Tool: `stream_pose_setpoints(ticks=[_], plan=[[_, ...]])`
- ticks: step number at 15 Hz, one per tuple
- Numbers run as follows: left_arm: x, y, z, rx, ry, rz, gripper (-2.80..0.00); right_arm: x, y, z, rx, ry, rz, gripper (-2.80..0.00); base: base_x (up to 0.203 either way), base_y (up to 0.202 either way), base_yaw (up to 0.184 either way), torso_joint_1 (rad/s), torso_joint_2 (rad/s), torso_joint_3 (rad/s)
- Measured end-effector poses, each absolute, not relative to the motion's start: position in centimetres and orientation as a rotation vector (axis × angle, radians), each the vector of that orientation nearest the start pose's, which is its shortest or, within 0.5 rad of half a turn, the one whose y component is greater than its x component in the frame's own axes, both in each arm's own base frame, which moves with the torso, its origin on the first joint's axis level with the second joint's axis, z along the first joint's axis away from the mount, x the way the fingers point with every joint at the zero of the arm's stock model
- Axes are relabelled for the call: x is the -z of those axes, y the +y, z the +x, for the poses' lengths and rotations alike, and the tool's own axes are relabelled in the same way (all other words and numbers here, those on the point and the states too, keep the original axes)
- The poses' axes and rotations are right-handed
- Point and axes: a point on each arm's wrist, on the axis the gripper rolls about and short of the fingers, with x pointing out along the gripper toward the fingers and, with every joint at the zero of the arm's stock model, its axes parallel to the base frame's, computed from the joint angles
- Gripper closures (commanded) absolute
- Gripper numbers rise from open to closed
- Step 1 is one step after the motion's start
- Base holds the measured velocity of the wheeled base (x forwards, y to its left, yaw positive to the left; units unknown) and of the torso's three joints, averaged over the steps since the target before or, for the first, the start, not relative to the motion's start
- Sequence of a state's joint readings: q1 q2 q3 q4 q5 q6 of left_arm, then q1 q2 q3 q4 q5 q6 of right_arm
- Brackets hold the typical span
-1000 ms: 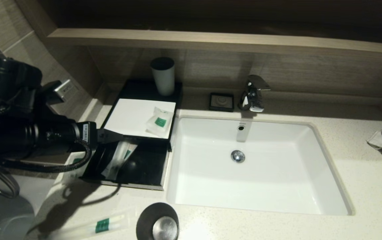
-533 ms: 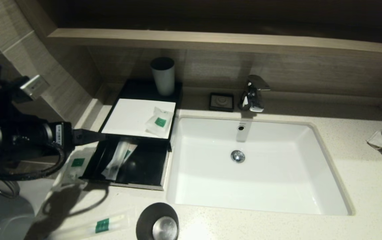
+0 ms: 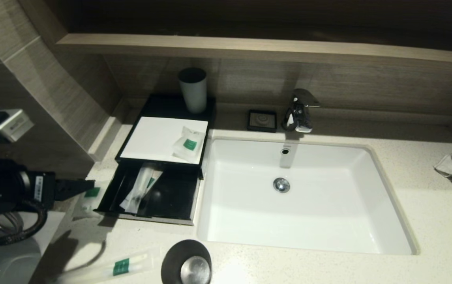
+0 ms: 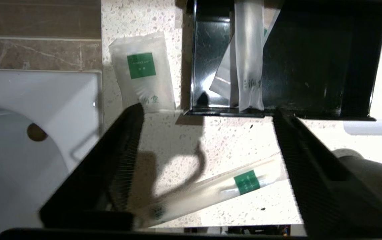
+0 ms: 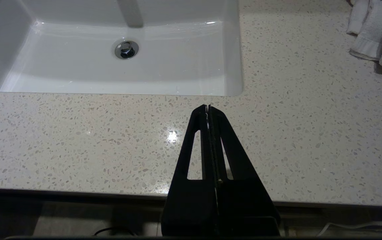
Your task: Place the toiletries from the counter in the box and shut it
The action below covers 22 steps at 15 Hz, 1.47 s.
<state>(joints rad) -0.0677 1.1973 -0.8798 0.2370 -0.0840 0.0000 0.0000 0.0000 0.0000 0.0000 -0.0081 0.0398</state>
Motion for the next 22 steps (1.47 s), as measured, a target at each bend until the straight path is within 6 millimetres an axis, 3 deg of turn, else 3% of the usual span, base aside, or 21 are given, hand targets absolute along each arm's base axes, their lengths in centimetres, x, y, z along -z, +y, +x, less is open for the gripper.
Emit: stream_pose_setpoints(ticks=[6,11,22], plan=[[-23.4,-1.1,14.5,0.143,0.557,-0.001,0.0,-7.5,0.0,-2.3,0.008,0.0,0.04,0.0,0.0,0.0,0.0,0.0,0.0,0.0],[-22.5,-0.5,12.2,0.149,0.538,0.127,0.0,-7.5,0.0,-2.3,0.007,0.0,0.04,0.0,0.0,0.0,0.0,0.0,0.0,0.0],[-20.4,1.4,12.3,0.048,0.605,0.199,0.0,-7.5,0.0,-2.3,0.008,0.0,0.04,0.0,0.0,0.0,0.0,0.0,0.0,0.0]])
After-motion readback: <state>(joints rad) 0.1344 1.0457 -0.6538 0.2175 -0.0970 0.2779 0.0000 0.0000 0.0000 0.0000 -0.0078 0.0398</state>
